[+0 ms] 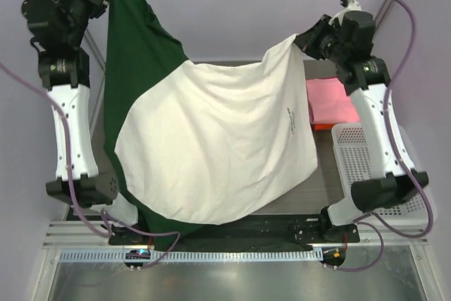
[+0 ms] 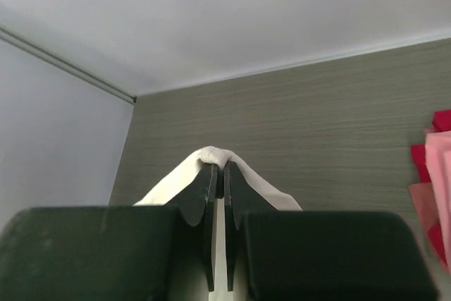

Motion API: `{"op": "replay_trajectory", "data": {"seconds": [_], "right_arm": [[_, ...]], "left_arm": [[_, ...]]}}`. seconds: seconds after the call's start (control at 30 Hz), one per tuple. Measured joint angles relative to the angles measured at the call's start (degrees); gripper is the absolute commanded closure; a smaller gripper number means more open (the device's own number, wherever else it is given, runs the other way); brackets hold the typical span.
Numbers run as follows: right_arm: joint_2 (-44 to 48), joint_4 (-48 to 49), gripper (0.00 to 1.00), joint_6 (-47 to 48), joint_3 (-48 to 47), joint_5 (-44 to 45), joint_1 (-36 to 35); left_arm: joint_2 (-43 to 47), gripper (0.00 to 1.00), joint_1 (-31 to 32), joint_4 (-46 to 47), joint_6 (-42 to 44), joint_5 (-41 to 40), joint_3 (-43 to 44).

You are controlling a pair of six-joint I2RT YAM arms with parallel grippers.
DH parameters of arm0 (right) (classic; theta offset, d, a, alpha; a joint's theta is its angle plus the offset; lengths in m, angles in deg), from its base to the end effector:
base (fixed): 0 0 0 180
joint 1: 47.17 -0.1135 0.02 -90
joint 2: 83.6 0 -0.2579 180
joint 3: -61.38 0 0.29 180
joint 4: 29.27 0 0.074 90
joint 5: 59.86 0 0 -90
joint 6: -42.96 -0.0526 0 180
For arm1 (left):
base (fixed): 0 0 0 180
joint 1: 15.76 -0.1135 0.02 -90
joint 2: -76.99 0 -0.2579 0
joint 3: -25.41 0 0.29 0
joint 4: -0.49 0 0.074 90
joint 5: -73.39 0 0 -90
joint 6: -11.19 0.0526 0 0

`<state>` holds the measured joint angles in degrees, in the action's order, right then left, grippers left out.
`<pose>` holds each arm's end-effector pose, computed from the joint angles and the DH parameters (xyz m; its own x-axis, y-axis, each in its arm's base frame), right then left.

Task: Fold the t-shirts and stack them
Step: Flatten the tshirt out

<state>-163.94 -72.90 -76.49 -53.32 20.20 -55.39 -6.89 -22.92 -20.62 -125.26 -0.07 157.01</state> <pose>0.3355 0.0576 0.5112 -0.2910 0.4473 -0.8457 -0.1911 0.8390 0.5095 0.2984 0.0224 0.6402 0.2098 -0.6739 -0.7084 0.4138 0.7176 -0.5601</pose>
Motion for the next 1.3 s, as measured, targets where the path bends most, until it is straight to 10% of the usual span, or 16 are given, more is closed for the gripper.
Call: {"op": "replay_trajectory", "data": {"seconds": [0.4, 0.6, 1.07, 1.3], "right_arm": [[-27.06, -0.96, 0.99, -9.01, -39.04, -8.94, 4.20], [-22.91, 9.51, 0.99, -14.75, -32.50, -13.68, 9.97], [-9.01, 29.40, 0.99, -18.12, 34.80, -21.51, 10.49], [5.66, 27.96, 0.99, -14.40, 52.74, -22.08, 9.97]], "left_arm": [[-18.97, 1.00, -2.38, -3.85, -6.56, -2.23, 25.77], [-14.78, 1.00, -6.75, 9.05, -13.92, -1.77, 24.68], [18.53, 1.00, -5.90, 16.33, -8.26, 5.01, -52.39], [45.99, 1.00, -5.66, 8.70, -3.96, 4.70, -72.52]]}}
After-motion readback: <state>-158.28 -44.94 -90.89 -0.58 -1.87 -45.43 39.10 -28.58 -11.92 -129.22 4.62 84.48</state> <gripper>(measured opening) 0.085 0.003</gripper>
